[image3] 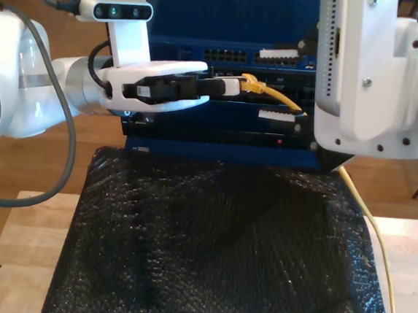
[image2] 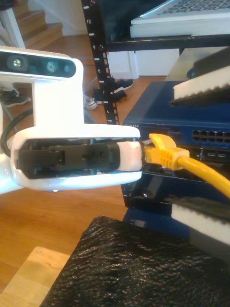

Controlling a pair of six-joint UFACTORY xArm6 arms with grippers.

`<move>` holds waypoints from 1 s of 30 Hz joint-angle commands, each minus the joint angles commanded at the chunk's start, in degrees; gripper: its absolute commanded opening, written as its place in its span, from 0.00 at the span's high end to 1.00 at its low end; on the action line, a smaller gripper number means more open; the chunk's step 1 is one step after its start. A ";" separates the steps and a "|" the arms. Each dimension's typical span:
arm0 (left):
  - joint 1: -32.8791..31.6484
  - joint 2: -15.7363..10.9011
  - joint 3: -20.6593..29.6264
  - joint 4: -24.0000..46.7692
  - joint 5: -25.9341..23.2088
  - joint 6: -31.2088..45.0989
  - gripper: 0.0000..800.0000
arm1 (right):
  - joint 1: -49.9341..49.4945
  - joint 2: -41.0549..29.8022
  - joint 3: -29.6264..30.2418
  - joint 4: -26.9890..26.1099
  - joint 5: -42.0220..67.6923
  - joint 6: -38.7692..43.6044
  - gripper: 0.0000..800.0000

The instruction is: Grab the cable and plug it in

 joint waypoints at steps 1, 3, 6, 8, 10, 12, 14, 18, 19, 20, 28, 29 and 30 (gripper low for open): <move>0.00 0.00 0.09 0.00 0.00 0.09 0.99 | 0.00 0.00 0.18 0.00 -0.09 0.00 0.47; 0.00 -0.09 0.18 0.00 0.00 0.00 0.99 | 0.00 0.00 0.26 0.00 -0.09 0.00 0.47; 0.00 -0.09 0.26 0.00 0.00 -0.26 0.99 | 0.00 -0.09 0.35 0.00 -0.18 0.00 0.47; 0.00 -0.09 0.26 0.00 0.00 -0.97 0.99 | 0.09 -0.18 0.35 0.00 -0.18 -0.09 0.47; 0.00 0.00 0.26 0.09 0.00 -1.23 0.99 | 0.18 -0.26 0.53 0.00 -0.18 -0.26 0.47; 0.00 0.00 0.35 0.09 0.00 -1.23 0.99 | 0.44 -0.44 0.53 0.00 -0.18 -0.79 0.47; 0.00 0.00 0.35 0.18 0.00 -1.23 0.99 | 1.05 -0.44 0.53 0.00 -0.44 -1.05 0.48; 0.00 0.00 0.35 0.26 0.00 -1.32 0.99 | 1.58 -0.44 1.14 0.00 -1.41 -1.14 0.49; 0.00 0.00 0.35 0.26 0.00 -1.32 0.99 | 1.67 -0.35 1.23 0.00 -1.41 -1.14 0.49; 0.00 0.00 0.35 0.26 0.00 -1.32 0.99 | 1.67 -0.35 1.23 0.00 -1.41 -1.14 0.49; 0.00 0.00 0.35 0.35 0.00 -1.32 0.99 | 1.67 -0.35 1.23 0.00 -1.49 -1.14 0.53; 0.00 0.00 0.35 0.35 0.00 -1.32 0.99 | 1.67 -0.35 1.23 0.00 -1.58 -1.14 0.53; 0.00 0.00 0.35 0.35 0.00 -1.32 0.99 | 1.67 -0.35 1.23 0.00 -1.67 -1.14 0.55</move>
